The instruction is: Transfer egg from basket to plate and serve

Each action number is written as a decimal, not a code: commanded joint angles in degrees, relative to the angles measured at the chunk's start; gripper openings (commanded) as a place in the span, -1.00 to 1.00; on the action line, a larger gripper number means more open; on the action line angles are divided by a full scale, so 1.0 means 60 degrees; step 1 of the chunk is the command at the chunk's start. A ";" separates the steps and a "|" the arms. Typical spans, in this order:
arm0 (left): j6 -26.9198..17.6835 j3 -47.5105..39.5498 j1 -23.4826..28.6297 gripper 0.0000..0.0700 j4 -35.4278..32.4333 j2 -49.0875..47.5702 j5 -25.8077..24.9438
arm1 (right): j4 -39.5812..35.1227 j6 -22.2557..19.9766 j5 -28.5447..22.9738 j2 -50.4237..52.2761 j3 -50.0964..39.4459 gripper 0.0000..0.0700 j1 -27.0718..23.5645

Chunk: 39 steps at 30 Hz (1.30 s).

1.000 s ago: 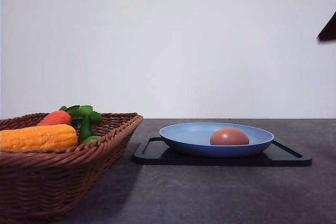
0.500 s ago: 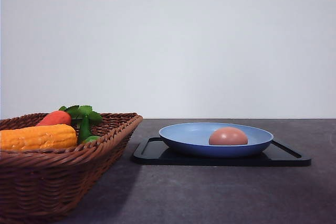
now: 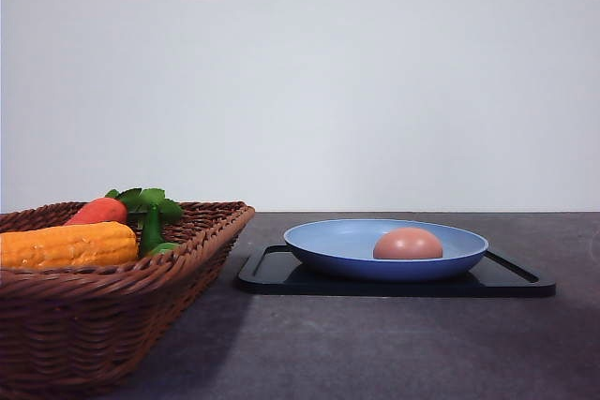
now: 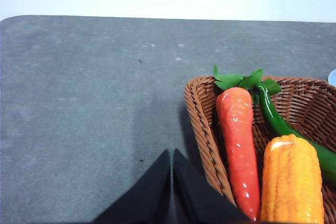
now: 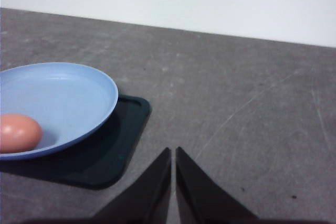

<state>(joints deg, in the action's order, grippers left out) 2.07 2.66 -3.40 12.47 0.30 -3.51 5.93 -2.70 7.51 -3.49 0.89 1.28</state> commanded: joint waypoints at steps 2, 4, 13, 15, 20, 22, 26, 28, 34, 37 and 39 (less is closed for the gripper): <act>-0.0120 -0.0204 0.0004 -1.00 0.0135 -0.0022 -0.0011 | 0.0315 0.0232 0.0007 0.0148 -0.0058 -1.00 -0.0106; -0.0120 -0.0204 0.0007 -1.00 0.0135 -0.0022 -0.0011 | 0.0532 0.0379 -0.0004 0.0248 -0.0055 -1.00 -0.0113; -0.0120 -0.0204 0.0007 -1.00 0.0135 -0.0022 -0.0011 | 0.0517 0.0372 -0.0007 0.0251 -0.0055 -1.00 -0.0113; -0.0120 -0.0204 0.0007 -1.00 0.0131 -0.0022 -0.0011 | 0.0517 0.0372 -0.0007 0.0251 -0.0055 -1.00 -0.0110; -0.0120 -0.0204 0.0007 -1.00 0.0135 -0.0022 -0.0011 | 0.0517 0.0372 -0.0007 0.0251 -0.0055 -1.00 -0.0113; -0.0120 -0.0204 0.0004 -1.00 0.0131 -0.0022 -0.0011 | 0.0517 0.0375 -0.0007 0.0251 -0.0055 -1.00 -0.0113; -0.0120 -0.0204 0.0004 -1.00 0.0135 -0.0022 -0.0011 | 0.0517 0.0372 -0.0007 0.0251 -0.0055 -1.00 -0.0113; -0.0120 -0.0204 0.0007 -1.00 0.0131 -0.0022 -0.0011 | 0.0517 0.0372 -0.0007 0.0251 -0.0055 -1.00 -0.0109; -0.0120 -0.0204 0.0004 -1.00 0.0131 -0.0022 -0.0011 | 0.0517 0.0372 -0.0007 0.0251 -0.0055 -1.00 -0.0113; -0.0120 -0.0204 0.0004 -1.00 0.0131 -0.0022 -0.0011 | 0.0517 0.0372 -0.0007 0.0251 -0.0055 -1.00 -0.0113; -0.0120 -0.0204 0.0004 -1.00 0.0131 -0.0022 -0.0011 | 0.0517 0.0372 -0.0007 0.0251 -0.0055 -1.00 -0.0110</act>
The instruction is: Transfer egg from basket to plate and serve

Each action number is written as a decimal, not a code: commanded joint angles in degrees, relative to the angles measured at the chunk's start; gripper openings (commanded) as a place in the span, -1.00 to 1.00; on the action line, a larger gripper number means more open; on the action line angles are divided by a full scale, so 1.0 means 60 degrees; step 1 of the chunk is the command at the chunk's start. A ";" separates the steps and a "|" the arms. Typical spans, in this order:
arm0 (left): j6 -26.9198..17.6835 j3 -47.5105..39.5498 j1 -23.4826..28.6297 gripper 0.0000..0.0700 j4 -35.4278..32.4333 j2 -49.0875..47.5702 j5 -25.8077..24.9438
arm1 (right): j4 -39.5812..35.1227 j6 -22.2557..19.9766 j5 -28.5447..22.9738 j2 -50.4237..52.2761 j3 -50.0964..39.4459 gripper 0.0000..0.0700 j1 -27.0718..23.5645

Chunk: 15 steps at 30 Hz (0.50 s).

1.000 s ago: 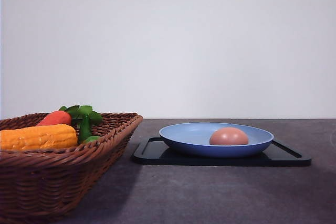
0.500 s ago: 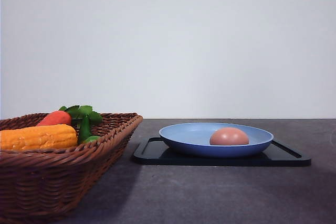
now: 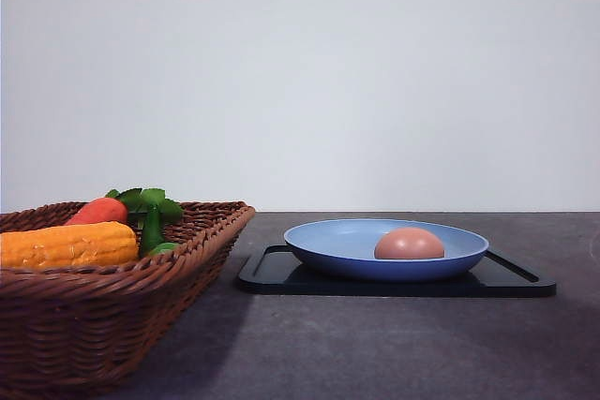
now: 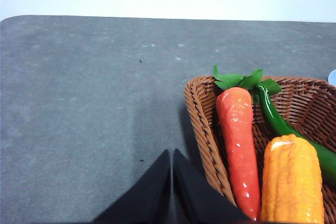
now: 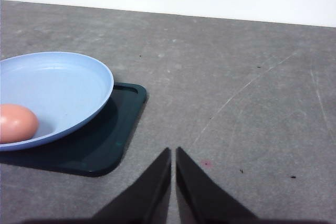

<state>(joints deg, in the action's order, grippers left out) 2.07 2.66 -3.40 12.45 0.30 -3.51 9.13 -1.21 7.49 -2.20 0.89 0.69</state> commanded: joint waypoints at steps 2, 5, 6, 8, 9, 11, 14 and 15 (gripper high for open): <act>-0.0120 -0.0204 0.0004 -1.00 0.0138 -0.0022 -0.0011 | -0.0015 0.0124 -0.0004 0.0036 -0.0055 -1.00 -0.0015; -0.0120 -0.0204 0.0007 -1.00 0.0135 -0.0022 -0.0011 | -0.0015 0.0124 -0.0004 0.0036 -0.0055 -1.00 -0.0015; -0.0120 -0.0204 0.0004 -1.00 0.0135 -0.0022 -0.0011 | -0.0015 0.0124 -0.0004 0.0036 -0.0055 -1.00 -0.0014; -0.0120 -0.0204 0.0007 -1.00 0.0138 -0.0022 -0.0011 | -0.0015 0.0124 -0.0004 0.0036 -0.0055 -1.00 -0.0015; -0.0120 -0.0204 0.0004 -1.00 0.0135 -0.0022 -0.0011 | -0.0015 0.0124 -0.0004 0.0036 -0.0055 -1.00 -0.0015; -0.0120 -0.0204 0.0004 -1.00 0.0135 -0.0022 -0.0011 | -0.0015 0.0124 -0.0004 0.0036 -0.0055 -1.00 -0.0014; -0.0120 -0.0204 0.0007 -1.00 0.0135 -0.0022 -0.0011 | -0.0015 0.0124 -0.0004 0.0036 -0.0055 -1.00 -0.0015; -0.0120 -0.0204 0.0004 -1.00 0.0138 -0.0022 -0.0011 | -0.0015 0.0124 -0.0004 0.0036 -0.0055 -1.00 -0.0015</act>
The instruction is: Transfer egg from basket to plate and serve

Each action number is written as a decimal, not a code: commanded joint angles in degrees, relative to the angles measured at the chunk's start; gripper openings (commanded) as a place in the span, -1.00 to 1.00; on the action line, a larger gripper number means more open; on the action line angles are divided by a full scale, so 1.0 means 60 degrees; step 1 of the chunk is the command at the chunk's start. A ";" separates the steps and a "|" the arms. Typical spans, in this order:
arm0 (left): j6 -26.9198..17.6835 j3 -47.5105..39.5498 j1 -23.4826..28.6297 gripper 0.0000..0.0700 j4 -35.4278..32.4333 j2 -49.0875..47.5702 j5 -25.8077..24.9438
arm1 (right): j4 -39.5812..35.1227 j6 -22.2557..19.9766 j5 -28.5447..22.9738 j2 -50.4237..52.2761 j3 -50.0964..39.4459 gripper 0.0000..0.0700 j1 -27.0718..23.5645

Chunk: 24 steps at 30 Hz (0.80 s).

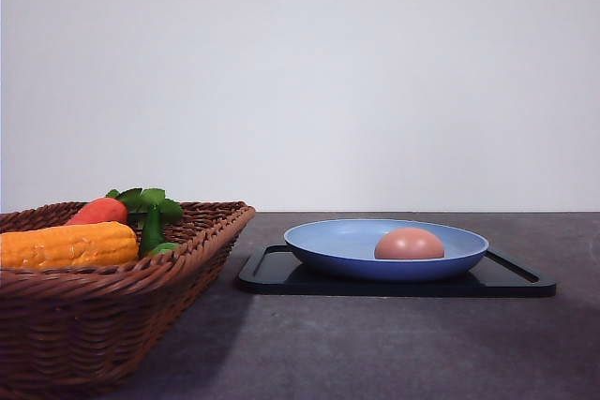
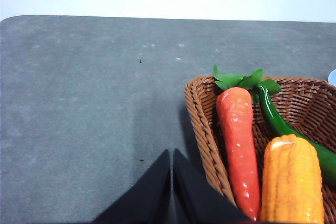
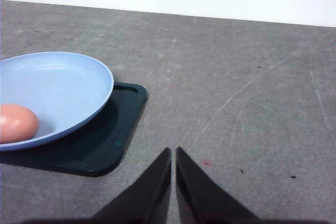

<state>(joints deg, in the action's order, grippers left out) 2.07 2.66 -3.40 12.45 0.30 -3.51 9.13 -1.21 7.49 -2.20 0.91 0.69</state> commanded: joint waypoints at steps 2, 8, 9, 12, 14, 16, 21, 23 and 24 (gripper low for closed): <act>-0.0120 -0.0204 0.0004 -1.00 0.0135 -0.0022 -0.0011 | -0.0015 0.0124 -0.0004 0.0036 -0.0058 -1.00 -0.0014; -0.0120 -0.0204 0.0004 -1.00 0.0138 -0.0022 -0.0011 | -0.0015 0.0127 -0.0004 0.0036 -0.0058 -1.00 -0.0015; -0.0120 -0.0204 0.0007 -1.00 0.0135 -0.0022 -0.0011 | -0.0015 0.0124 -0.0004 0.0036 -0.0058 -1.00 -0.0015; -0.0120 -0.0204 0.0004 -1.00 0.0138 -0.0022 -0.0011 | -0.0015 0.0124 -0.0004 0.0036 -0.0058 -1.00 -0.0015; -0.0120 -0.0204 0.0004 -1.00 0.0138 -0.0022 -0.0011 | -0.0015 0.0124 -0.0004 0.0036 -0.0058 -1.00 -0.0014; -0.0120 -0.0204 0.0004 -1.00 0.0138 -0.0022 -0.0011 | -0.0015 0.0124 -0.0004 0.0036 -0.0058 -1.00 -0.0015; -0.0120 -0.0204 0.0004 -1.00 0.0135 -0.0022 -0.0011 | -0.0015 0.0124 -0.0004 0.0036 -0.0058 -1.00 -0.0011; -0.0120 -0.0204 0.0004 -1.00 0.0135 -0.0022 -0.0011 | -0.0015 0.0124 -0.0004 0.0036 -0.0058 -1.00 -0.0015; -0.0120 -0.0204 0.0007 -1.00 0.0135 -0.0022 -0.0011 | -0.0015 0.0124 -0.0004 0.0036 -0.0058 -1.00 -0.0015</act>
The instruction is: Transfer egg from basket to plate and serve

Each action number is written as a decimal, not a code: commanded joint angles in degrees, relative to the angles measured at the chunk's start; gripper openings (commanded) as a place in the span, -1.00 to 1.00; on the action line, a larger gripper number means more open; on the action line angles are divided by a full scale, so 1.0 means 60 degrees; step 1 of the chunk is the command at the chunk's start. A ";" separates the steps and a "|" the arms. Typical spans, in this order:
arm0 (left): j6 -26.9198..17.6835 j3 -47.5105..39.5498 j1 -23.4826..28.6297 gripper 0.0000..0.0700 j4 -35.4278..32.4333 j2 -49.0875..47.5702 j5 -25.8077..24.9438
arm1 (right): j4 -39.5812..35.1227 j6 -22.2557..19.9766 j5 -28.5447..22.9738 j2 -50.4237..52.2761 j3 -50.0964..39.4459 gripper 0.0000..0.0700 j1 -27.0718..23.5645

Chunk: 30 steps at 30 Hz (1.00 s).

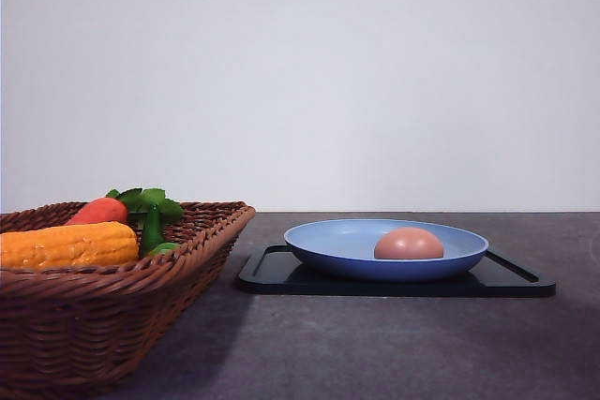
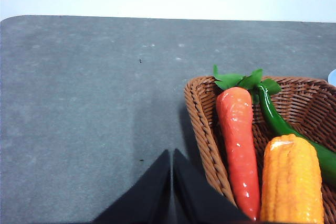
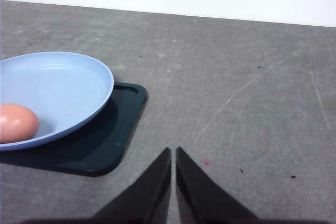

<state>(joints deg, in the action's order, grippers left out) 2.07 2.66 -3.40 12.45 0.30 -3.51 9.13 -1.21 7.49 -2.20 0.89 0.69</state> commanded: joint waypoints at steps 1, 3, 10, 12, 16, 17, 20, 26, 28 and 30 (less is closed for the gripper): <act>-0.0120 -0.0204 0.0007 -1.00 0.0138 -0.0022 -0.0011 | -0.0015 0.0127 -0.0004 0.0036 -0.0055 -1.00 -0.0015; -0.0120 -0.0204 0.0004 -1.00 0.0135 -0.0022 -0.0011 | -0.0015 0.0124 -0.0004 0.0036 -0.0055 -1.00 -0.0014; -0.0120 -0.0204 0.0007 -1.00 0.0135 -0.0022 -0.0011 | -0.0015 0.0124 -0.0004 0.0036 -0.0055 -1.00 -0.0015; -0.0120 -0.0204 0.0004 -1.00 0.0138 -0.0022 -0.0011 | -0.0015 0.0124 -0.0004 0.0036 -0.0055 -1.00 -0.0015; -0.0120 -0.0204 0.0004 -1.00 0.0135 -0.0022 -0.0011 | -0.0015 0.0124 -0.0004 0.0036 -0.0055 -1.00 -0.0011; -0.0120 -0.0204 0.0007 -1.00 0.0135 -0.0022 -0.0011 | -0.0015 0.0124 -0.0004 0.0036 -0.0055 -1.00 -0.0014; -0.0120 -0.0204 0.0007 -1.00 0.0135 -0.0022 -0.0011 | -0.0015 0.0124 -0.0004 0.0036 -0.0055 -1.00 -0.0014; -0.0117 -0.0204 0.0004 -1.00 0.0135 -0.0022 -0.0011 | -0.0015 0.0124 -0.0004 0.0036 -0.0055 -1.00 -0.0015; -0.0120 -0.0204 0.0004 -1.00 0.0138 -0.0022 -0.0011 | -0.0015 0.0124 -0.0004 0.0036 -0.0055 -1.00 -0.0014; -0.0120 -0.0204 0.0007 -1.00 0.0138 -0.0022 -0.0011 | -0.0015 0.0124 -0.0004 0.0036 -0.0055 -1.00 -0.0011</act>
<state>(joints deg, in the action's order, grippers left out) 2.07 2.66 -3.40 12.45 0.30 -3.51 9.13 -1.21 7.49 -2.20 0.90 0.69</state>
